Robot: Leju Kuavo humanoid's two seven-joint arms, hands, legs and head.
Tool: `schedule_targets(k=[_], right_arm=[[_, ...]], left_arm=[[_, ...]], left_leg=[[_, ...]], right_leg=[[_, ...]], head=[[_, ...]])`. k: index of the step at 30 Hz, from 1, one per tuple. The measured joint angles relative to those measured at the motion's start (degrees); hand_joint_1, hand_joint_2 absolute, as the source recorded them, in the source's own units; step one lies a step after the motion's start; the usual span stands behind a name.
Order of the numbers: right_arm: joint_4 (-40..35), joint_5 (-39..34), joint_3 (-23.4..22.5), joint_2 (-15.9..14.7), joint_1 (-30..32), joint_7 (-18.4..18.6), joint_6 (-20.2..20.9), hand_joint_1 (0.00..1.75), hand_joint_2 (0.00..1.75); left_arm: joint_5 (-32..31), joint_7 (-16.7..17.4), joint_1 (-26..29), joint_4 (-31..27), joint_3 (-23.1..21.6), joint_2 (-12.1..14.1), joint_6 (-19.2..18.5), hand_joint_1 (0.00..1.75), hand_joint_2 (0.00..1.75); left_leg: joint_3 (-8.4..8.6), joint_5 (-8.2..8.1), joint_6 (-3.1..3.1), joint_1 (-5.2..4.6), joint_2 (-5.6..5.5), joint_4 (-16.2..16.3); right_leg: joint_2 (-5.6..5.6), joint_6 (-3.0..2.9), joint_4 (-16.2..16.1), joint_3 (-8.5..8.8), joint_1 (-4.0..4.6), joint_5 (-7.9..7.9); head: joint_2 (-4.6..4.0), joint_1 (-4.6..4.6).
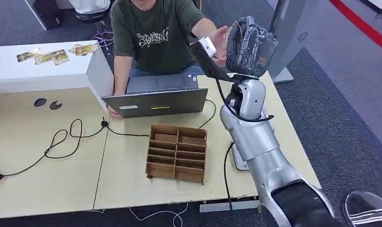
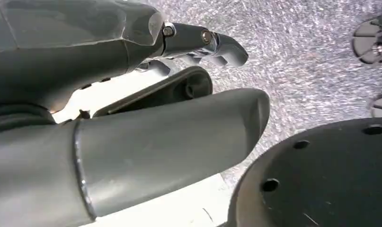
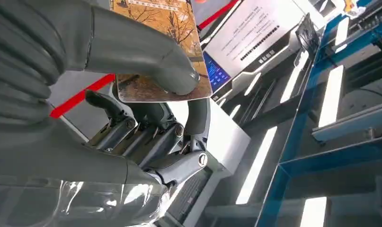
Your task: Pass the card to the sensor for recognition and then transmit it.
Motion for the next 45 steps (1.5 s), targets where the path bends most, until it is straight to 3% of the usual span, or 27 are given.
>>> schedule_targets(k=[6,17,42,43,45], right_arm=[[9.6,0.0,5.5,-2.1,-7.3,4.5,0.0,1.75,1.75],[24.1,-0.2,12.8,-2.1,-14.0,9.2,0.0,1.75,1.75],[29.8,0.0,14.2,-2.0,-14.5,9.4,0.0,1.75,1.75],[29.8,0.0,14.2,-2.0,-14.5,9.4,0.0,0.0,1.75],[29.9,0.0,14.2,-2.0,-14.5,9.4,0.0,0.0,1.75]], left_arm=[[-0.9,0.2,-0.3,-0.7,-1.4,0.8,-0.5,0.0,0.0],[-1.6,0.4,-1.0,-1.2,-2.5,1.4,-0.8,0.0,0.0],[-2.1,0.7,-1.2,-1.4,-3.5,1.6,-0.8,0.0,0.0],[-2.1,0.7,-1.2,-1.4,-3.5,1.7,-0.8,0.0,0.0],[-2.2,0.7,-1.2,-1.4,-3.5,1.7,-0.8,0.0,0.0]], left_leg=[[0.0,0.0,0.0,0.0,0.0,0.0],[-0.01,0.03,0.0,0.01,-0.03,0.0],[-0.02,0.03,0.0,0.0,-0.02,0.0],[-0.02,0.03,0.0,0.0,-0.02,0.0],[-0.02,0.03,0.0,0.0,-0.02,0.0]], right_leg=[[0.0,0.01,0.0,0.0,0.0,0.0],[-0.03,0.01,0.0,0.01,0.01,0.01],[-0.02,0.01,0.0,0.01,0.0,0.01],[-0.02,0.01,0.0,0.01,0.0,0.01],[-0.02,0.01,0.0,0.0,0.0,0.01]], head=[[0.0,0.0],[-0.02,0.0],[0.0,0.0],[0.0,0.0],[0.0,0.0]])
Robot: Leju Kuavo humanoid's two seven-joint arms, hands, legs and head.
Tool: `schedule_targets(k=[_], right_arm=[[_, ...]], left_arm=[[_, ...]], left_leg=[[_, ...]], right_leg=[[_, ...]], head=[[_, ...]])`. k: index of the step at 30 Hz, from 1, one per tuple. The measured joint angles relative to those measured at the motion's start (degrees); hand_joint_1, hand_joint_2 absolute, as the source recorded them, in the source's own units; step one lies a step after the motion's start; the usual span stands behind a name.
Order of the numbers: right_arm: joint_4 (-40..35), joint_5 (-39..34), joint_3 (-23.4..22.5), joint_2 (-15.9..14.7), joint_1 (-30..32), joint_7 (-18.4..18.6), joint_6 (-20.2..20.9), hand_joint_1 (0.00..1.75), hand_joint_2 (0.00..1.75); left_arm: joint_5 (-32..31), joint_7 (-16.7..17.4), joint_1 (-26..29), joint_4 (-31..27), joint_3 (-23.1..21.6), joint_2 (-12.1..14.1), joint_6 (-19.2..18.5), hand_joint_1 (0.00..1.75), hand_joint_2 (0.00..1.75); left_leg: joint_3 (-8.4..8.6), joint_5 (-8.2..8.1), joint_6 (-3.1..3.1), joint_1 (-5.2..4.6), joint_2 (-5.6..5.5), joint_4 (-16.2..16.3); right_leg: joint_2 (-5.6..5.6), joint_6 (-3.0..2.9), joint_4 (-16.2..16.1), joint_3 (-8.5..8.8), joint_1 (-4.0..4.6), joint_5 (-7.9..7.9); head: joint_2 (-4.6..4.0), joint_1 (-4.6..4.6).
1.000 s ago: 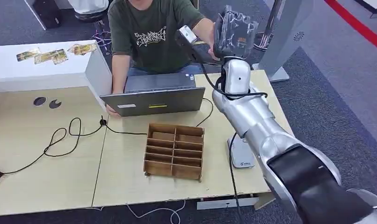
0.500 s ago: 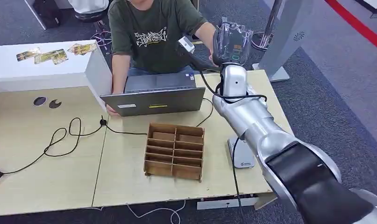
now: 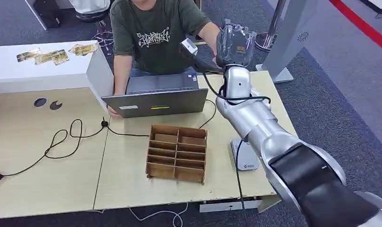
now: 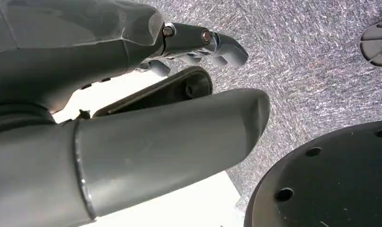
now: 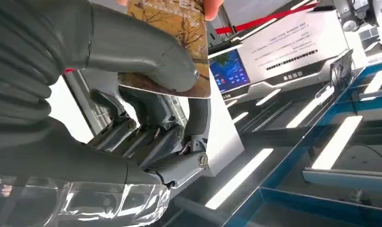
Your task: Pass the card to the sensor for recognition and then transmit it.
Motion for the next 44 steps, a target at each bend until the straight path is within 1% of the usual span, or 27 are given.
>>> schedule_targets(k=[13,26,32,35,38,41,44], right_arm=[[-0.2,0.0,0.0,0.0,0.0,0.5,0.0,0.0,1.75],[-0.2,0.0,1.1,0.0,0.0,1.0,0.0,0.0,1.75],[-2.6,0.0,2.1,-0.7,0.9,1.4,0.0,0.0,1.75],[-6.8,0.0,3.6,-2.3,2.4,2.5,0.0,0.0,1.75],[-12.1,0.0,4.2,-4.2,4.2,2.5,0.0,0.0,1.75],[-18.2,0.0,4.2,-6.2,6.4,1.7,0.0,0.0,1.75],[-24.4,0.0,3.5,-7.7,9.0,-0.4,0.0,0.0,1.75]], left_arm=[[0.0,0.0,0.0,0.0,-0.1,0.0,0.0,0.0,0.0],[0.0,0.1,-0.1,0.0,-0.1,0.0,0.0,0.0,0.0],[0.8,0.1,-0.1,0.0,-0.1,0.0,0.2,0.0,0.0],[1.5,0.0,0.0,0.0,-0.1,0.0,0.2,0.0,0.0],[1.8,0.0,0.1,0.0,-0.1,0.0,0.3,0.0,0.0],[2.2,0.0,0.2,0.0,-0.1,0.0,0.4,0.0,0.0],[2.8,0.0,0.2,0.0,-0.1,-0.1,0.5,0.0,0.0]], left_leg=[[0.01,0.0,0.0,0.0,0.01,0.0],[0.01,0.0,0.0,0.0,0.01,0.0],[0.01,0.0,0.0,0.0,0.01,0.0],[0.01,0.0,0.0,0.0,0.01,0.0],[0.0,0.0,0.0,0.0,0.01,0.0],[-0.01,-0.01,0.0,-0.01,0.0,0.0],[0.02,-0.02,0.02,0.0,0.02,0.0]], right_leg=[[0.01,0.0,0.0,-0.01,0.0,0.0],[0.01,0.0,0.0,-0.01,0.0,0.0],[0.02,0.0,0.0,-0.02,0.0,0.0],[0.02,0.0,0.0,-0.02,0.0,0.0],[0.01,0.0,0.0,-0.02,0.0,0.0],[0.01,0.01,0.0,-0.02,-0.01,0.0],[0.03,0.01,0.0,-0.02,0.0,0.0]], head=[[-0.02,0.0],[0.0,0.0],[0.0,0.0],[-0.02,-0.02],[0.0,0.0],[0.0,0.0],[0.0,-0.04]])
